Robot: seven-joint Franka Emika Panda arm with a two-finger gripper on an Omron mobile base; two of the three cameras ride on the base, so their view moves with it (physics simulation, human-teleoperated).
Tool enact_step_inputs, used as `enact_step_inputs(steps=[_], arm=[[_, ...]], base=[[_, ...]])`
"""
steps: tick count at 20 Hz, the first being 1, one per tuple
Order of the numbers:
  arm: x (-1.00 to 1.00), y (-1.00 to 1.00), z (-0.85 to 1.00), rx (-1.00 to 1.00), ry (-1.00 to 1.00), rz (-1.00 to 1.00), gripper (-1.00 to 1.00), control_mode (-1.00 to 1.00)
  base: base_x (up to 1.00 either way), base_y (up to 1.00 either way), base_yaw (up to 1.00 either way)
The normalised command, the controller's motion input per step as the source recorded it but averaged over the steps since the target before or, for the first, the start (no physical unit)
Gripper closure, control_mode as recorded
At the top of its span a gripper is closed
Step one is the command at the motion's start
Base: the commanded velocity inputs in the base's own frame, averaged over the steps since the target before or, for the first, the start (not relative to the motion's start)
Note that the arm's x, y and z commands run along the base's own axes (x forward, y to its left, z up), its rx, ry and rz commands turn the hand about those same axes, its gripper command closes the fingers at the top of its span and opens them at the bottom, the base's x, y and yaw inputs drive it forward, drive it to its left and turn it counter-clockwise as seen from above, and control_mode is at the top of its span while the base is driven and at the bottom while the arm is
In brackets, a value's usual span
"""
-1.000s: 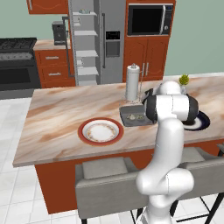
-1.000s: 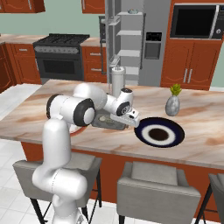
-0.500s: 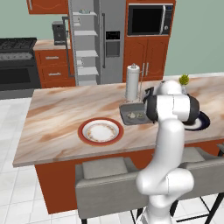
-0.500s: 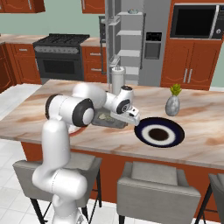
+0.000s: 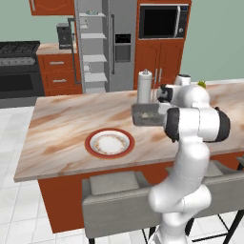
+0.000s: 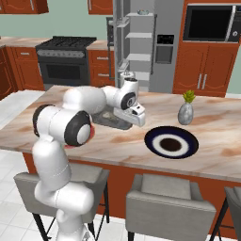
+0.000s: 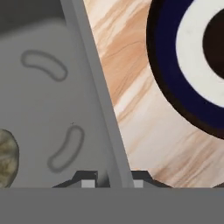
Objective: Place two dumplings into each of the tupperware containers and then place the containers in the fridge.
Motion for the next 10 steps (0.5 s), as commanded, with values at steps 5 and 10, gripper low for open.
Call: enact_step_inputs(steps=[5,10], arm=[[-1.00,0.68,0.60,0.00,0.04,-0.31,1.00,-1.00],[-1.00,0.77,0.70,-0.01,0.08,-0.37,1.00,-1.00]], base=[[0.00,0.00,0.00],[0.00,0.00,0.00]])
